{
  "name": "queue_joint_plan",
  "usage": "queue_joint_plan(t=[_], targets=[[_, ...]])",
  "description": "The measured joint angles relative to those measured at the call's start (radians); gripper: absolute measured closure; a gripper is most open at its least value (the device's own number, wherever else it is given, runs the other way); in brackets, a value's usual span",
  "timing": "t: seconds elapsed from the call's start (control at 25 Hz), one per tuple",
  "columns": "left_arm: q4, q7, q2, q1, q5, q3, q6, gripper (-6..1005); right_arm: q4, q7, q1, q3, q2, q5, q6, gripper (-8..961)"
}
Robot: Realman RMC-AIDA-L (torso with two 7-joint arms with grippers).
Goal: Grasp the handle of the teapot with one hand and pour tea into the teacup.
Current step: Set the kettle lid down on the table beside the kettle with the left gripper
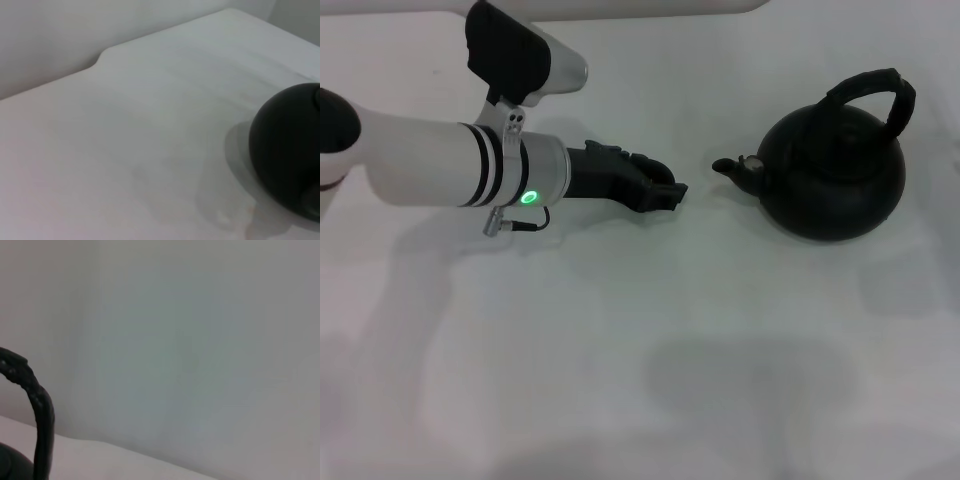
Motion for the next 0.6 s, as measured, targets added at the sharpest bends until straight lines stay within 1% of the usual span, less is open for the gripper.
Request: queue_joint_plan(t=[0.2, 0.6], targets=[[0.000, 0.000, 0.000, 0.002, -0.005, 0.039, 0.031, 296, -0.001, -0.001, 0.000, 0.000, 0.000, 0.000, -0.002, 93], [0.000, 0.004, 0.000, 0.001, -0.029, 0.041, 0.047, 296, -0.003, -0.001, -0.001, 0.000, 0.001, -0.001, -0.008, 93]])
